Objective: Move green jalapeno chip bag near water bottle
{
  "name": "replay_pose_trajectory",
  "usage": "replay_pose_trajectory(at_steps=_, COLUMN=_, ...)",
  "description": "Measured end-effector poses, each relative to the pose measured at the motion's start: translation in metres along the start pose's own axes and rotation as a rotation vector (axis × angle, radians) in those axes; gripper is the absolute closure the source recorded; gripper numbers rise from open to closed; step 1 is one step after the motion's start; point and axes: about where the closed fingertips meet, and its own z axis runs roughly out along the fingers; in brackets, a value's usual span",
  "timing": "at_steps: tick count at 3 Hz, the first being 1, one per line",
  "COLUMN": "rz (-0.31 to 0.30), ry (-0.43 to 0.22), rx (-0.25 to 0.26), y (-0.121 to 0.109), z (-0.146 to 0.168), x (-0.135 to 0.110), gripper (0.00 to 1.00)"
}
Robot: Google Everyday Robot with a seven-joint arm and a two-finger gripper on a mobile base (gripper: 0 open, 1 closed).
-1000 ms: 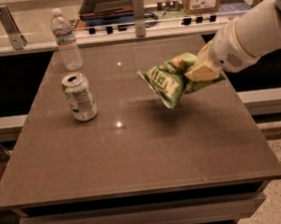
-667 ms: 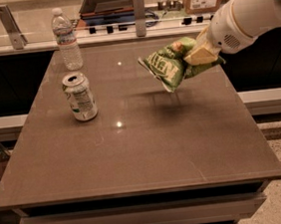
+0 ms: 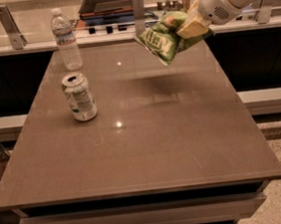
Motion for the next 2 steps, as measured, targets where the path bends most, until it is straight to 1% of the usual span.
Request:
replay_pose_trajectory(at_steps=1, rz=-0.063, ry=-0.079, rx=-0.017, y=-0.0229, z=0.0296, x=-0.0182, gripper=1.0)
replay_pose_trajectory(at_steps=2, rz=-0.064, ry=-0.078, rx=-0.018, y=-0.0225, z=0.0299, x=-0.0184, gripper=1.0)
